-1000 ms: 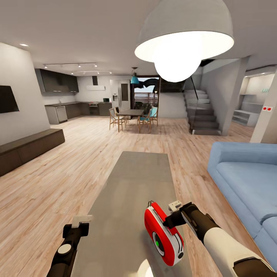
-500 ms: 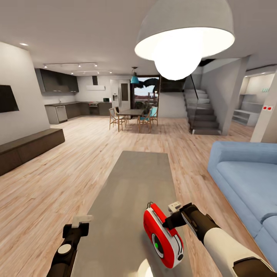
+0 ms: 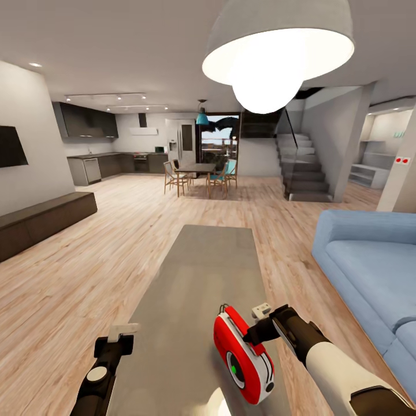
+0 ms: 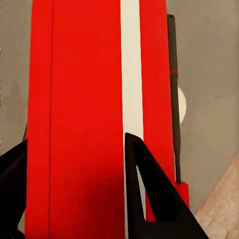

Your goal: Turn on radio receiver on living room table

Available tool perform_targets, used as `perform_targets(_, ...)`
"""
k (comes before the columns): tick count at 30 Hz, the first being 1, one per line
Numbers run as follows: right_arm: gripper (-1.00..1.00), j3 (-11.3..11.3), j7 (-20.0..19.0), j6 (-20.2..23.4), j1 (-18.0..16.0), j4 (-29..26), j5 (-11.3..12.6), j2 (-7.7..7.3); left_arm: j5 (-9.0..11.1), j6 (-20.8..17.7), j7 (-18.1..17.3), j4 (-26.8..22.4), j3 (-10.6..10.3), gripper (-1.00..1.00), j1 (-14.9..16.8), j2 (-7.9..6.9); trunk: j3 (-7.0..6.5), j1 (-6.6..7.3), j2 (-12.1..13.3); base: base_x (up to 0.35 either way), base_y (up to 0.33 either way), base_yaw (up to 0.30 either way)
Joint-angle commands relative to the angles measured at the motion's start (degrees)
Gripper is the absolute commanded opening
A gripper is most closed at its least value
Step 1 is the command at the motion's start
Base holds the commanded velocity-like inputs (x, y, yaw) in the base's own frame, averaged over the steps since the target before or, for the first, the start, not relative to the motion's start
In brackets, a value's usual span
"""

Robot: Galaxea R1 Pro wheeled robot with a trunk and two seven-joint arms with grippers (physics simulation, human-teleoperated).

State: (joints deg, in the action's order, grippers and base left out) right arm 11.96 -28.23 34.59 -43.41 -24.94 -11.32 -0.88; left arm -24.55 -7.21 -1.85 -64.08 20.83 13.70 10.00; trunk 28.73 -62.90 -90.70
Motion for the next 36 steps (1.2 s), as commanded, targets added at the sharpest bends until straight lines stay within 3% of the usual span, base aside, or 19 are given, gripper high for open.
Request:
perform_targets(1, -1.00, -0.04, -0.04, 0.04, -0.01, -0.02, 0.25, 0.00, -0.01, 0.00, 0.00, 0.00, 0.00, -1.00, 0.00, 0.00, 0.00, 0.00, 0.00, 0.000, 0.000, 0.000)
perform_targets(22, -1.00, -0.18, -4.13, -0.05, -0.01, -0.02, 0.16, -0.08, -0.05, 0.00, 0.00, 0.00, 0.00, -1.00, 0.01, 0.00, 0.00, 0.00, 0.00, 0.000, 0.000, 0.000)
perform_targets(36, -1.00, -0.16, -4.04, -0.13, -0.01, -0.02, 0.11, -0.08, -0.06, 0.09, 0.00, 0.01, 0.00, -1.00, 0.01, 0.00, 2.51, -3.07, -5.62, 0.000, 0.000, 0.000)
